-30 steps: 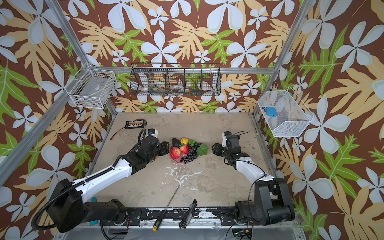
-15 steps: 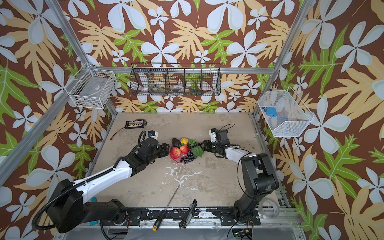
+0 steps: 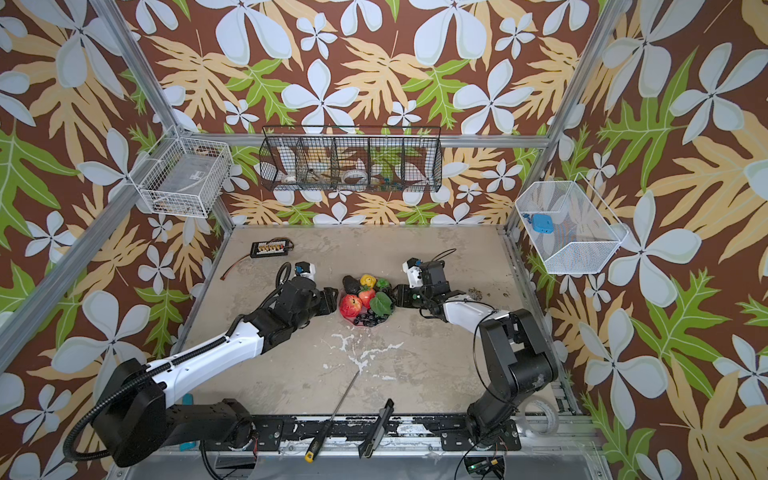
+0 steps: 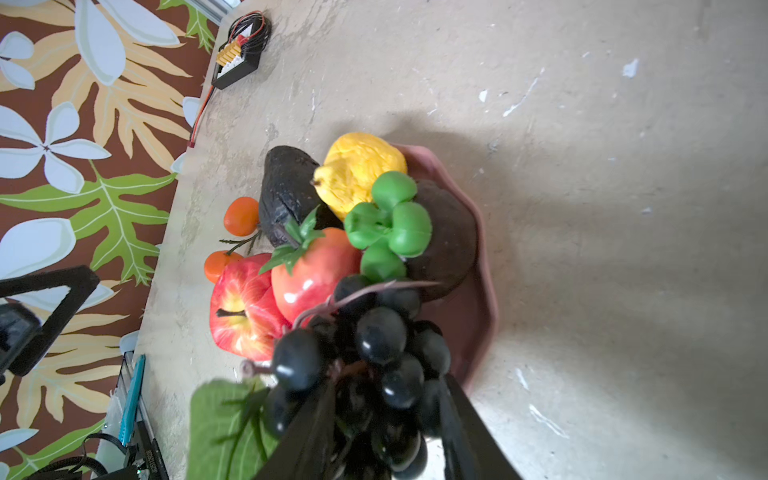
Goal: Place and organize the fake fruits in the fruit bowl
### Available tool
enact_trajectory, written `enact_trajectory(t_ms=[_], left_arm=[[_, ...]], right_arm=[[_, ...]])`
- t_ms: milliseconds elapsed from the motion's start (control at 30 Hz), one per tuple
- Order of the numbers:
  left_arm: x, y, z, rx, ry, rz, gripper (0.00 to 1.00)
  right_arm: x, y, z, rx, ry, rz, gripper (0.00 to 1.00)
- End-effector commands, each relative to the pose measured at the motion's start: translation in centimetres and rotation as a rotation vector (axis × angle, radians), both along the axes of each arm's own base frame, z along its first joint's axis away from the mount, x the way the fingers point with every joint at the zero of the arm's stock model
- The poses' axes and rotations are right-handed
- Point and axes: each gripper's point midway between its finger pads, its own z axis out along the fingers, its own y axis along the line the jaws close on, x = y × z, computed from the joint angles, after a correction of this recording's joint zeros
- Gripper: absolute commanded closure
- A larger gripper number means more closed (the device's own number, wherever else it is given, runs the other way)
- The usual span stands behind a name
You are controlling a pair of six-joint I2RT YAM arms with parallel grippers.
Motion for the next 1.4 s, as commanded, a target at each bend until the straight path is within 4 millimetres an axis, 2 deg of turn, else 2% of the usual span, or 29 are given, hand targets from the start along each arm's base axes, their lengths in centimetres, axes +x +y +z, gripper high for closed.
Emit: enact_trajectory(t_ms=[0, 100, 200, 400, 567, 667, 767, 900, 967, 1067, 1133, 1267, 1367], left_arm=[[0.3, 0.0, 0.4, -0.01, -0.016, 0.01, 0.33], [0.3, 0.0, 0.4, -0.009, -0.016, 0.009, 0.33], [0.2, 0.1, 0.5, -0.006, -0.017, 0.009, 0.33], [0.4, 0.4, 0.6, 0.004, -0.02, 0.017, 0.33], [0.5, 1.2, 0.9, 0.005, -0.015, 0.04, 0.33], [0.1, 2.2, 1.1, 0.018, -0.007, 0.064, 0.33], [-0.6, 4.6, 0.4, 0.057, 0.032, 0.124, 0.32], [-1.9, 8.3, -1.1, 0.091, 0.059, 0.23, 0.33], [-2.5, 9.3, -1.5, 0.092, 0.043, 0.262, 0.32], [-2.4, 9.5, -2.8, 0.103, 0.076, 0.268, 0.31], [-1.9, 9.1, -3.9, 0.112, 0.11, 0.252, 0.22], [-0.8, 8.5, -5.0, 0.092, 0.145, 0.212, 0.15], [0.0, 8.3, -6.5, 0.067, 0.2, 0.192, 0.15]], right_arm=[[-0.1, 0.8, 0.2, 0.0, -0.013, 0.028, 0.6], [0.0, 0.9, -0.3, -0.013, -0.003, 0.024, 0.62], [0.3, 0.1, -0.1, -0.054, -0.02, -0.005, 0.59], [0.5, -1.0, 2.1, -0.104, -0.08, -0.042, 0.53], [0.0, -2.6, 4.3, -0.157, -0.133, -0.086, 0.51], [-1.3, -3.7, 5.9, -0.176, -0.171, -0.112, 0.5], [-3.2, -4.8, 7.4, -0.174, -0.21, -0.132, 0.49], [-6.1, -5.6, 7.9, -0.148, -0.235, -0.13, 0.47], [-7.4, -5.8, 7.7, -0.128, -0.235, -0.128, 0.47], [-8.9, -6.0, 7.6, -0.1, -0.235, -0.124, 0.47], [-9.7, -6.1, 7.6, -0.089, -0.24, -0.119, 0.46], [-10.7, -6.4, 7.3, -0.093, -0.237, -0.113, 0.46], [-11.2, -6.6, 7.0, -0.093, -0.237, -0.112, 0.46]])
